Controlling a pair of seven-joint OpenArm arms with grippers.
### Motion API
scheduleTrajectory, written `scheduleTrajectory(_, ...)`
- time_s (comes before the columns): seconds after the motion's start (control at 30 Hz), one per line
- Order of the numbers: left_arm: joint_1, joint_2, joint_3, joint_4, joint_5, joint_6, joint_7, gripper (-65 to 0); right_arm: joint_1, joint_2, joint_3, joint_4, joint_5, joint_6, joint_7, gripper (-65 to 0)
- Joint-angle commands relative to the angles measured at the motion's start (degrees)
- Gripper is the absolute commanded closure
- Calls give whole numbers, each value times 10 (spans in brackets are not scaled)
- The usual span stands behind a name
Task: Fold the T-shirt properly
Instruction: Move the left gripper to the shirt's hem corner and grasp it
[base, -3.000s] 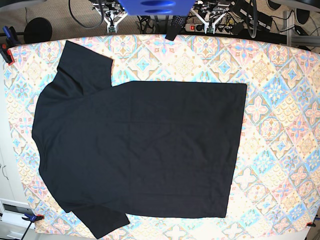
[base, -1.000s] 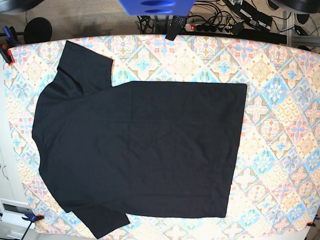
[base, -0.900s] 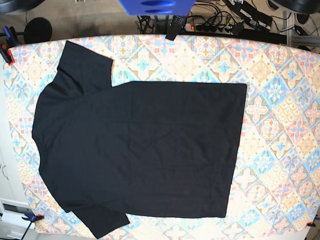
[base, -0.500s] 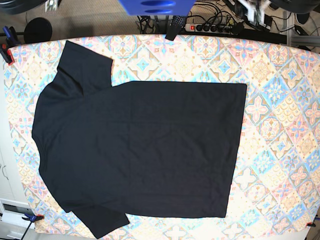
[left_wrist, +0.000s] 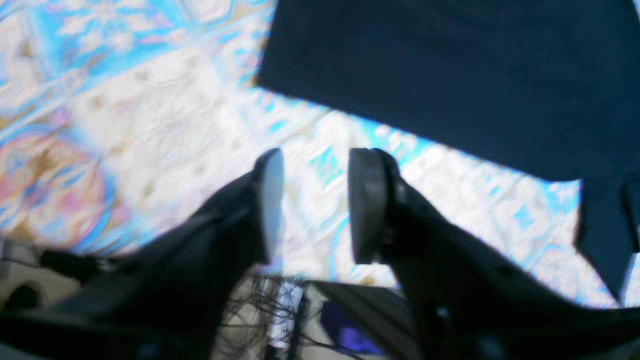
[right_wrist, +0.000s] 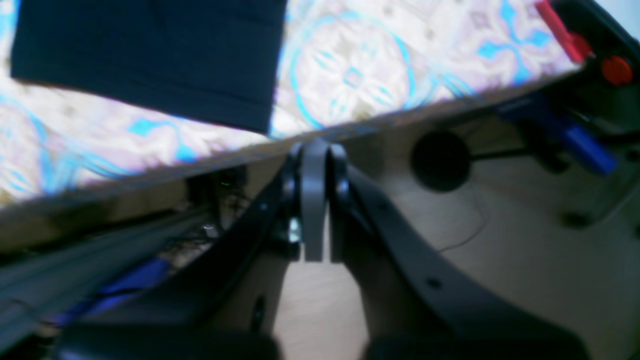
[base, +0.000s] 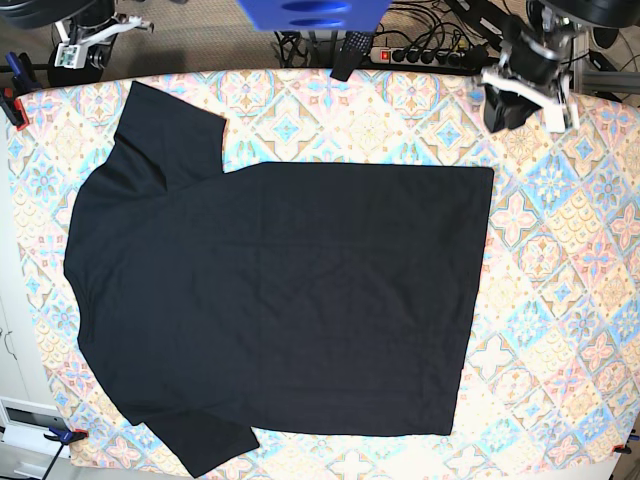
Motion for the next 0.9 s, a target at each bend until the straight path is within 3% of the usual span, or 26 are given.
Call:
scheduleTrajectory(0.0,-19,-4,-5,-4,-15,-3,9,-274,-8,9,5,13,8,-2,12,0)
scheduleTrajectory(0.17,-104,33,-32,-70,-99,-1,78,-347,-2,21,1,17,14,-2,12,0)
scheduleTrajectory(0.37,-190,77,-62,-157,-149,-1,154,-354,-2,21,1,17,14,-2,12,0)
scheduleTrajectory(0.63,-240,111,-71,-236,-153,-1,158,-353,-2,21,1,17,14,-2,11,0)
scheduleTrajectory(0.87,-262,115,-72,-283,-153,-1,154,-352,-2,21,1,17,14,-2,11,-1)
